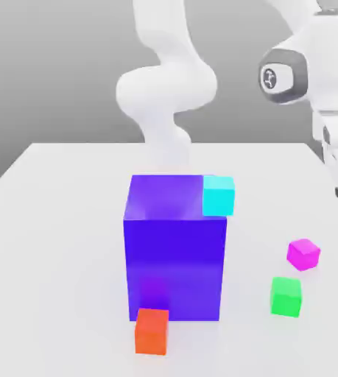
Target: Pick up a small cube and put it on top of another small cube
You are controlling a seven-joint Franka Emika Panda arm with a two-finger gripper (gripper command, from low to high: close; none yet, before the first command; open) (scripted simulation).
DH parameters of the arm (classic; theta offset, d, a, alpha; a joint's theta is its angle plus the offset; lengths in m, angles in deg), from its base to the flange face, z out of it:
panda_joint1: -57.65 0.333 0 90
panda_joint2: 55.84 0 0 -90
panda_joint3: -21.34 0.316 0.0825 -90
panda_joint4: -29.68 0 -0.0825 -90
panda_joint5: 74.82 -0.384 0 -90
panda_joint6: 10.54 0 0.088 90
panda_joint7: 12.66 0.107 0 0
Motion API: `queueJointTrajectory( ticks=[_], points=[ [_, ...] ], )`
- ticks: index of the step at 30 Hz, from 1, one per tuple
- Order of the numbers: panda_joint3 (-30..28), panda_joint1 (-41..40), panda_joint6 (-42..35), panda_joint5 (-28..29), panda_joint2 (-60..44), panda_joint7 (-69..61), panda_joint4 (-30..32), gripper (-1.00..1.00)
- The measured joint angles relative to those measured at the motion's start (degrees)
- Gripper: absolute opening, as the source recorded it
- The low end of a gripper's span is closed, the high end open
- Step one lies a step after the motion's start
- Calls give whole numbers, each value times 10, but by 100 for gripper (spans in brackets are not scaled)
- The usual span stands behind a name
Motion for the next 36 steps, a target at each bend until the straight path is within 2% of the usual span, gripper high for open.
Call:
queueJointTrajectory(
  ticks=[4,7,11,14,15,22,25,29,36],
  points=[
    [29,40,39,29,-55,-48,37,0],
    [36,71,71,80,-98,-59,60,0],
    [-3,92,132,142,-176,-27,52,0],
    [-38,122,182,160,-237,-13,41,0],
    [-43,127,192,162,-250,-10,39,-100],
    [-43,127,190,164,-249,-9,39,-100],
    [-23,111,149,146,-198,-24,48,-100],
    [-4,104,84,95,-118,-60,64,-100],
    [-60,6,-10,79,-69,-98,17,-100]
  ],
)
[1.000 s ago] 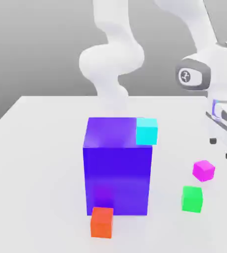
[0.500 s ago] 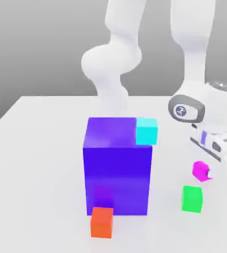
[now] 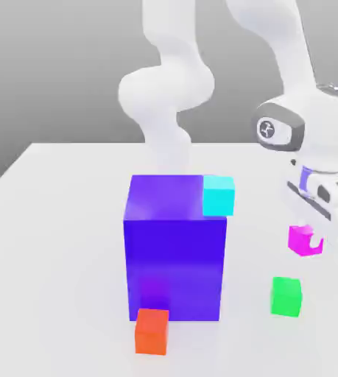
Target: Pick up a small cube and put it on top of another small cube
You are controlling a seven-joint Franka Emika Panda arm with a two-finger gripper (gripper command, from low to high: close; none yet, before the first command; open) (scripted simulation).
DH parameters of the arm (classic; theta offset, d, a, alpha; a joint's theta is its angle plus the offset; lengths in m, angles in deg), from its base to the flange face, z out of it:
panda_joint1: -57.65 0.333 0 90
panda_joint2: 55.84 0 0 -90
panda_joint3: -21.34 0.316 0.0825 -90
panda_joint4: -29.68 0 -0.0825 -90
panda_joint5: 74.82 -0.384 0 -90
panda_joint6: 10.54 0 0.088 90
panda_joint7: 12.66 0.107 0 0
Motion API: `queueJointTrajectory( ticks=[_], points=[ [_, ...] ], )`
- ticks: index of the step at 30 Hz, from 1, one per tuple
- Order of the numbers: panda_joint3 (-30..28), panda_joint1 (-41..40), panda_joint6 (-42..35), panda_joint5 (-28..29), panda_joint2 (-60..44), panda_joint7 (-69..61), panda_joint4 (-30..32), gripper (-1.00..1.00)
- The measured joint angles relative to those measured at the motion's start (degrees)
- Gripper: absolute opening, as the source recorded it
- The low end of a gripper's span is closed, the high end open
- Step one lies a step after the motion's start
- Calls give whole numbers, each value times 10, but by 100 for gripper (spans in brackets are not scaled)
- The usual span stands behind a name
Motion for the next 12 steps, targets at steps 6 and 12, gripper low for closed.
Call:
queueJointTrajectory(
  ticks=[6,12],
  points=[
    [-16,-41,9,-7,-36,-19,-27,-100],
    [-15,-42,70,-10,-102,-21,-30,100]
  ],
)
